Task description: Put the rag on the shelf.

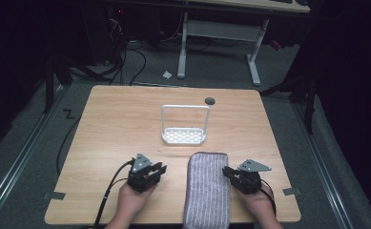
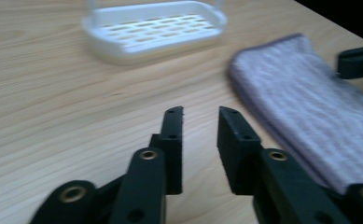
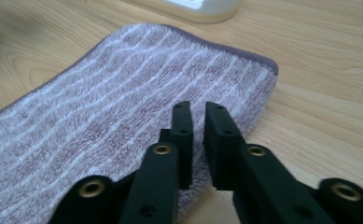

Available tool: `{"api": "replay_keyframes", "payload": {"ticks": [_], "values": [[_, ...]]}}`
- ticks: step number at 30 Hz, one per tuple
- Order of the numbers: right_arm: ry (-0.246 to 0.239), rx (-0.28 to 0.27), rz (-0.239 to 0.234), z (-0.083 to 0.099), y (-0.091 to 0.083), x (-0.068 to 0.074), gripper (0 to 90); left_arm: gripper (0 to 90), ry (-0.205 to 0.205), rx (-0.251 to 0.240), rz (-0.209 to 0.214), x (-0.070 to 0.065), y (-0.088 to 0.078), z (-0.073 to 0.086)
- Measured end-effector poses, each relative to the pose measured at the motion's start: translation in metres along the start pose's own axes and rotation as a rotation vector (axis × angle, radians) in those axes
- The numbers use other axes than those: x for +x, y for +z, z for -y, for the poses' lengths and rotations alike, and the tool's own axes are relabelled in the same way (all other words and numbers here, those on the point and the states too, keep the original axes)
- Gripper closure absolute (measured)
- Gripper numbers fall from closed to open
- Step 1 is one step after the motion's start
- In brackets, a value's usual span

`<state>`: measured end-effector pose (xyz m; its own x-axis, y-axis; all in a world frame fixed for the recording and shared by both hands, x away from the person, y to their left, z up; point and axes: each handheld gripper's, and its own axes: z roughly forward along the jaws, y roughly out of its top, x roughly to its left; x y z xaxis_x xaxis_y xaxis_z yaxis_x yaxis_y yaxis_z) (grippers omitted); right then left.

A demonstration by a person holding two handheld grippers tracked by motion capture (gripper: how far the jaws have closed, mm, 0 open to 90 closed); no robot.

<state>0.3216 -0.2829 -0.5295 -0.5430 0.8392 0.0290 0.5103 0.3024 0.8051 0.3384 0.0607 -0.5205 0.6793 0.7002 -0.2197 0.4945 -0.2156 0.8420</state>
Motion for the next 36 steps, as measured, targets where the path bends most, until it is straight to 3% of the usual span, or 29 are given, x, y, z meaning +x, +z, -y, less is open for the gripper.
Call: {"api": "replay_keyframes", "payload": {"ticks": [1, 2, 6, 11, 14, 19, 20, 23, 27, 28, 29, 31, 32, 33, 34, 36], "values": [[-0.006, 0.017, 0.005, -0.001, 0.001, 0.0, 90.0, 82.5, 0.045, 0.034, 0.031, -0.017, 0.012, -0.002], [0.001, 0.025, 0.012, -0.001, 0.002, 0.0, 90.0, 84.5, 0.045, 0.034, 0.031, -0.017, 0.012, -0.002], [0.004, 0.053, 0.017, 0.001, 0.004, 0.0, 90.0, 85.6, 0.123, 0.101, 0.08, -0.043, 0.035, 0.002], [-0.007, 0.073, 0.005, 0.006, 0.007, 0.004, 90.0, 78.2, 0.181, 0.154, 0.11, -0.056, 0.049, 0.007], [-0.003, 0.068, -0.015, 0.007, 0.008, 0.007, 90.0, 77.8, 0.228, 0.173, 0.092, -0.059, 0.048, 0.009], [-0.03, 0.068, -0.052, 0.005, 0.012, 0.016, 90.0, 77.6, 0.213, 0.193, 0.091, -0.05, 0.032, 0.016], [-0.051, 0.07, -0.08, 0.003, 0.015, 0.025, 89.9, 77.5, 0.188, 0.197, 0.089, -0.045, 0.02, 0.021], [-0.079, 0.074, -0.107, 0.0, 0.019, 0.036, 89.6, 77.5, 0.169, 0.213, 0.084, -0.041, 0.007, 0.027], [-0.16, 0.066, -0.165, -0.006, 0.032, 0.068, 88.0, 76.3, 0.163, 0.215, 0.053, -0.034, -0.017, 0.039], [-0.16, 0.066, -0.165, -0.006, 0.032, 0.068, 88.0, 76.3, 0.148, 0.212, 0.055, -0.031, -0.022, 0.041], [-0.191, 0.065, -0.179, -0.008, 0.035, 0.078, 86.4, 74.3, 0.112, 0.205, 0.062, -0.026, -0.03, 0.045], [-0.199, 0.064, -0.184, -0.009, 0.036, 0.081, 84.4, 72.5, 0.091, 0.197, 0.07, -0.024, -0.033, 0.046], [-0.206, 0.063, -0.187, -0.012, 0.035, 0.084, 80.2, 66.2, 0.067, 0.166, 0.053, -0.02, -0.036, 0.045], [-0.206, 0.063, -0.187, -0.012, 0.035, 0.084, 80.2, 62.5, 0.067, 0.166, 0.053, -0.02, -0.036, 0.045], [-0.205, 0.055, -0.187, -0.013, 0.034, 0.084, 78.5, 62.5, 0.065, 0.149, 0.027, -0.017, -0.037, 0.043], [-0.179, 0.023, -0.176, -0.014, 0.027, 0.078, 76.2, 52.8, 0.052, 0.122, -0.017, -0.011, -0.036, 0.039]]}}
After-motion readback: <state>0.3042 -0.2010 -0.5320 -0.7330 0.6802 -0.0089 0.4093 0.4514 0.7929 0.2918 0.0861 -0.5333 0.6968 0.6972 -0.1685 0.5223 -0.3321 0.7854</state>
